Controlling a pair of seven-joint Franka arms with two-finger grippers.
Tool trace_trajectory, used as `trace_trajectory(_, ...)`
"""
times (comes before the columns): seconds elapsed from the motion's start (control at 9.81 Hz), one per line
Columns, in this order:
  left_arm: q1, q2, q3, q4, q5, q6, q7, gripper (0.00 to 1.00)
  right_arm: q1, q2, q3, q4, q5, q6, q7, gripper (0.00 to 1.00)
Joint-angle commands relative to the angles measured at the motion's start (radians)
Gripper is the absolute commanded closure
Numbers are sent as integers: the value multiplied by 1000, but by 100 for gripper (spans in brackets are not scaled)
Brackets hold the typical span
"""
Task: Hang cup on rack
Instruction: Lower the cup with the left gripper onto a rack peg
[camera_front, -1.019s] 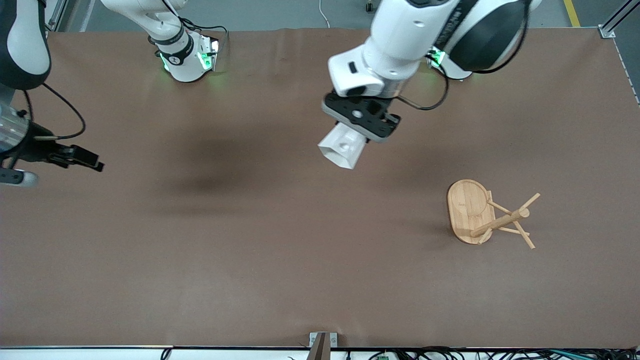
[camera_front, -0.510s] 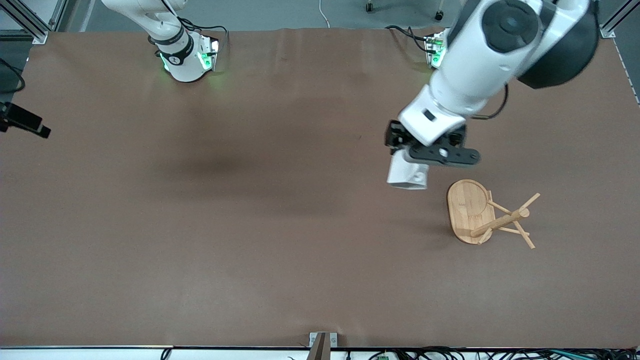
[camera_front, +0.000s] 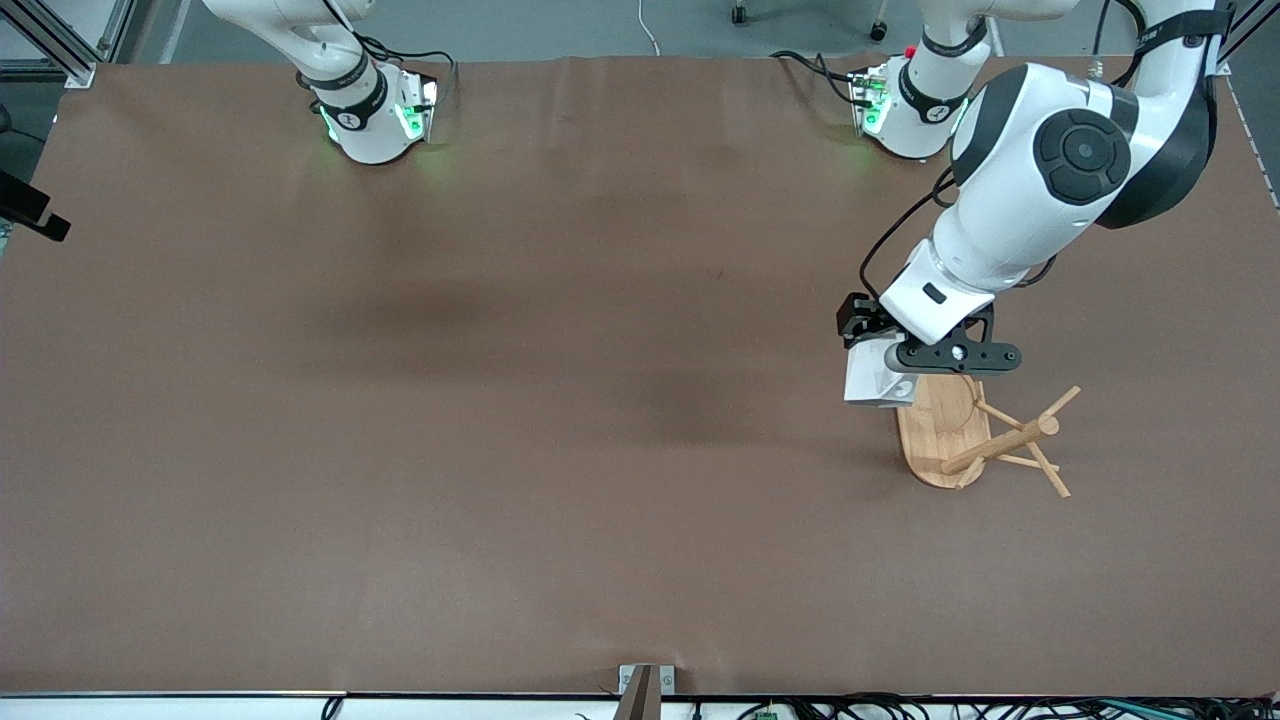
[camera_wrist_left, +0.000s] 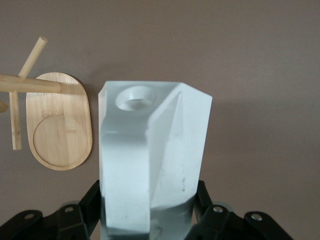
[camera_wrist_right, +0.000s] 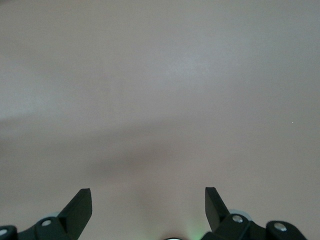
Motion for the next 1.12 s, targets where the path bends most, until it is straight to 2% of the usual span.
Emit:
trace_trajectory(0.0, 41, -49, -11, -145, -15, 86, 126, 98, 0, -7, 1, 6, -23, 1, 41, 0)
trace_trajectory(0.31, 72, -46, -8, -204, -16, 168, 299, 98, 0, -7, -2, 12, -22, 3, 26, 0)
trace_trajectory(0.41, 86, -41, -4, -206, -16, 176, 345, 98, 3, -7, 1, 12, -57, 3, 24, 0)
trace_trajectory(0.51, 91, -36, 1, -206, -16, 179, 364, 98, 7, -7, 2, 12, -74, 7, 26, 0)
trace_trajectory(1.02, 135, -6, 2, -203, -16, 205, 405, 98, 6, -7, 4, 10, -49, 6, 26, 0)
